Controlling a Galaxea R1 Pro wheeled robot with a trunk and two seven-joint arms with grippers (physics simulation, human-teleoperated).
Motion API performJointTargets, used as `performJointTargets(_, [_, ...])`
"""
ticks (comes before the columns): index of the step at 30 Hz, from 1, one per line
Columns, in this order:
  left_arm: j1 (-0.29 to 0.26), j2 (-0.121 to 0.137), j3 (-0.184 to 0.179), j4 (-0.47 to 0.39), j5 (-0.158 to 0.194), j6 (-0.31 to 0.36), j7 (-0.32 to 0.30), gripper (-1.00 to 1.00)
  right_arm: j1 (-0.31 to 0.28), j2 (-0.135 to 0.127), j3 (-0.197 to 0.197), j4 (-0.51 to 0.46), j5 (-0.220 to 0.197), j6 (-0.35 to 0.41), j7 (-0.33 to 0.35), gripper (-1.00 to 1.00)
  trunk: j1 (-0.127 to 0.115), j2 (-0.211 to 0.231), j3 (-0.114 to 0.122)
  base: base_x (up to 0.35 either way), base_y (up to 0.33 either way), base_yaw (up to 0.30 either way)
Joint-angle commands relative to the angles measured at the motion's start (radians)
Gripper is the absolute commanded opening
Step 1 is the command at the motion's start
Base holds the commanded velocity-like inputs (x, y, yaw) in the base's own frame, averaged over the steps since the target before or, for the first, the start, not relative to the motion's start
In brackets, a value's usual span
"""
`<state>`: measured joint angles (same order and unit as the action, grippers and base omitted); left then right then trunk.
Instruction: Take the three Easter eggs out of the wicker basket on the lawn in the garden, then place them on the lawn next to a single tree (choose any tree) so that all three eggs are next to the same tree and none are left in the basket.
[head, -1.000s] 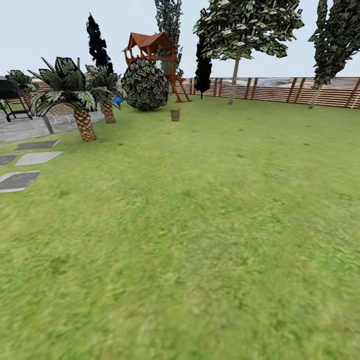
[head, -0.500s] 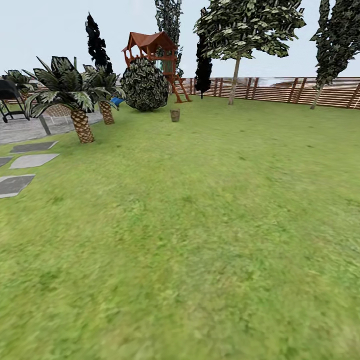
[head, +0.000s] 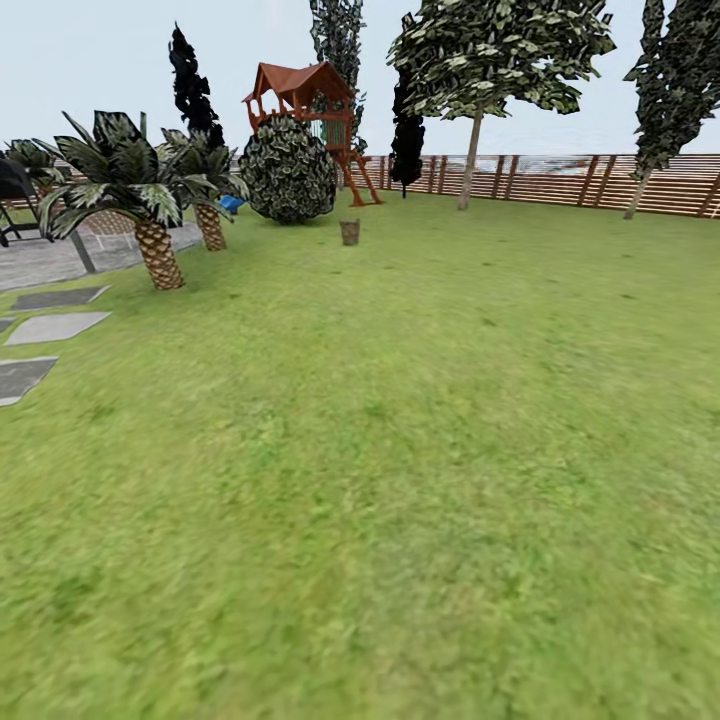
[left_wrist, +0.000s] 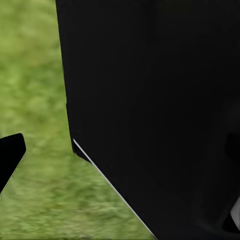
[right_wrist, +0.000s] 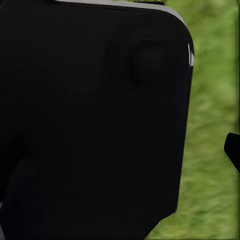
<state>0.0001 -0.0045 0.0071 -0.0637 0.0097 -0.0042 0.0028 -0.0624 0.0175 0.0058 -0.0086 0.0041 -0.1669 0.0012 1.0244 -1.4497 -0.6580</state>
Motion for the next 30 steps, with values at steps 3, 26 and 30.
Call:
performJointTargets(3, [0.000, -0.001, 0.001, -0.001, 0.001, 0.000, 0.000, 1.00, -0.001, 0.001, 0.000, 0.001, 0.000, -0.003, 0.000, 1.00, 0.001, 0.000, -0.001, 0.339, 0.000, 0.000])
performJointTargets(26, [0.000, -0.002, -0.001, -0.001, 0.001, 0.000, 0.000, 1.00, -0.001, -0.001, 0.000, 0.001, -0.002, -0.003, -0.001, 1.00, 0.001, 0.000, -0.001, 0.340, 0.000, 0.000])
performJointTargets(30, [0.000, -0.002, -0.001, -0.001, 0.001, 0.000, 0.000, 1.00, -0.001, -0.001, 0.000, 0.001, -0.003, -0.003, -0.001, 1.00, 0.001, 0.000, -0.001, 0.339, 0.000, 0.000])
